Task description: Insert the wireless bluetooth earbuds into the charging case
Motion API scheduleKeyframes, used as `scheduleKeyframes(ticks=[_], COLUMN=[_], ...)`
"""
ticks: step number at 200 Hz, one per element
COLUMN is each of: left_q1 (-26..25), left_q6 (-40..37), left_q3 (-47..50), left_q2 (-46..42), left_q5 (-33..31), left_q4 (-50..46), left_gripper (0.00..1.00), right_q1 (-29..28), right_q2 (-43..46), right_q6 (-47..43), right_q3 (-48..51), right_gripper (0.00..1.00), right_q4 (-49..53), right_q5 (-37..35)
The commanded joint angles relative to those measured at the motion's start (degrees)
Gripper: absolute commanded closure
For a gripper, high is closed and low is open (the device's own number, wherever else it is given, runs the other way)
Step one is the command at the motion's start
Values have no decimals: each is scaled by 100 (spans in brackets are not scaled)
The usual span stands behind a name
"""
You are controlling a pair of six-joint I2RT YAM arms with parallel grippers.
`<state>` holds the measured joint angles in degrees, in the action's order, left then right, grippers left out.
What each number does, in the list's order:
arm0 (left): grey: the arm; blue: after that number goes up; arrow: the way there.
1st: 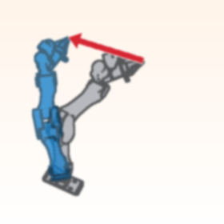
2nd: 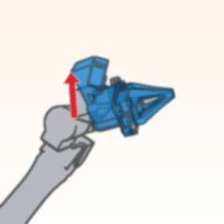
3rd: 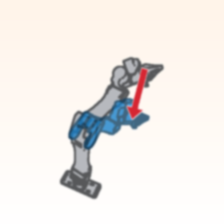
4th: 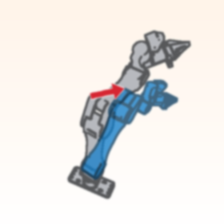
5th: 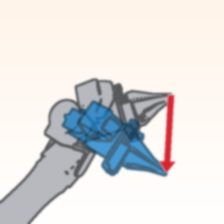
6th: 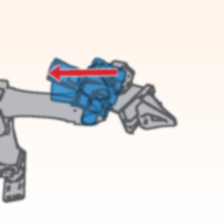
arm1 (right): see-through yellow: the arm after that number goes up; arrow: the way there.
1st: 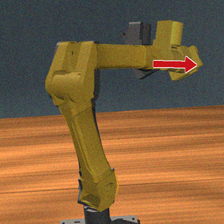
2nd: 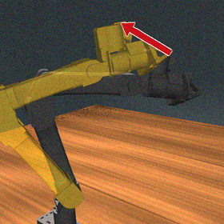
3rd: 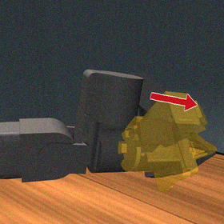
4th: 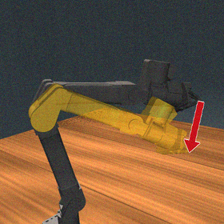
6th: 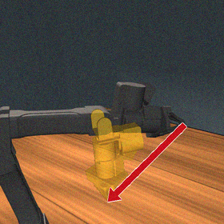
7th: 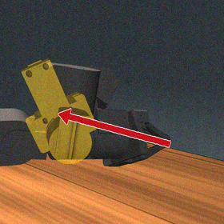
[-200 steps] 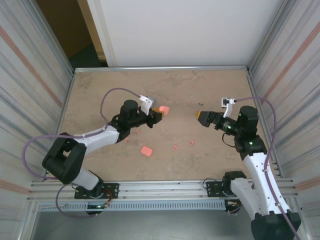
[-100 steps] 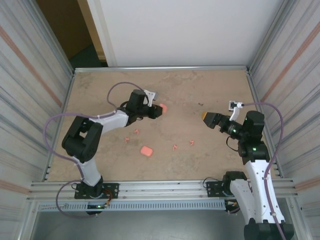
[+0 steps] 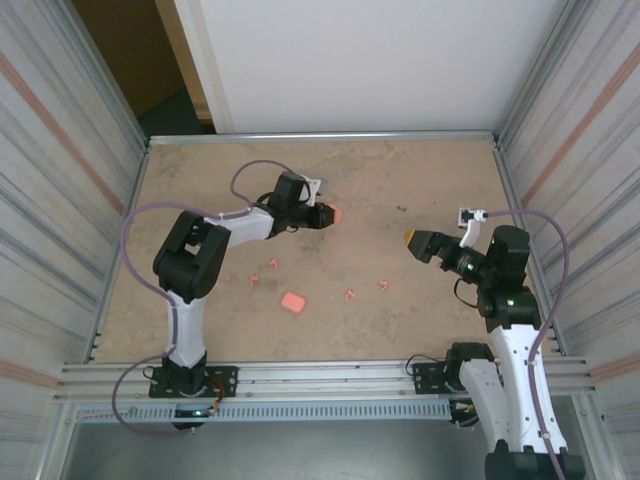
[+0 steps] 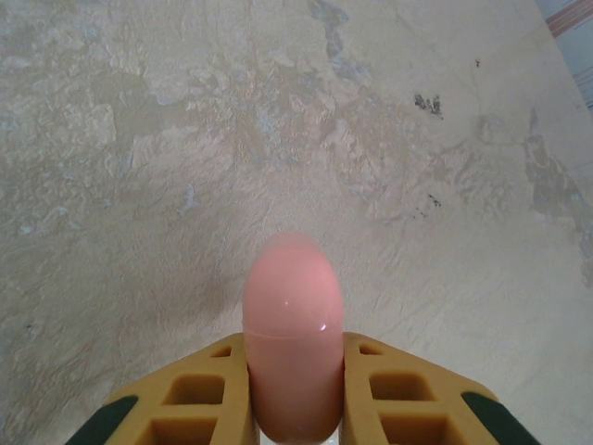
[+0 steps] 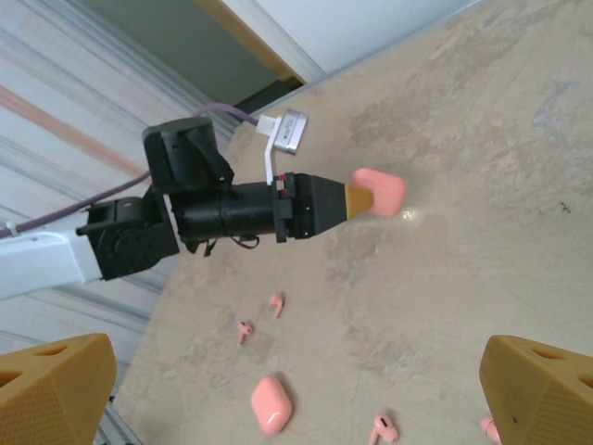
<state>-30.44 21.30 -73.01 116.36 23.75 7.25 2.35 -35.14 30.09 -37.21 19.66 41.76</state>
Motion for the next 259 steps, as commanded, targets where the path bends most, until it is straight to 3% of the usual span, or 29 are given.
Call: scheduleKeyframes(ticks=[1,53,156,200,259], left_q1=[38,38,112,126,131], left_q6=[103,194,166,173,174], left_q3=[-263,-328,-189,-60,392], left_q2=[176,335,511,405,-688], left_q5=[227,229,62,-24,246], left_q4=[-82,-48,-30,21,343], left_gripper=[92,87,58,52,47], right_q1=[60,58,60,64,48], right_q2=[89,68,22,9,-55], right_q6=[-230,-361,-464,-520,-575], right_q3=[18,-50,-191,-233,-375], right_gripper=[0,0,0,0,0], right_q4=[189,310,450,554,644], right_q5=[-102,-203,-282,-316,-110])
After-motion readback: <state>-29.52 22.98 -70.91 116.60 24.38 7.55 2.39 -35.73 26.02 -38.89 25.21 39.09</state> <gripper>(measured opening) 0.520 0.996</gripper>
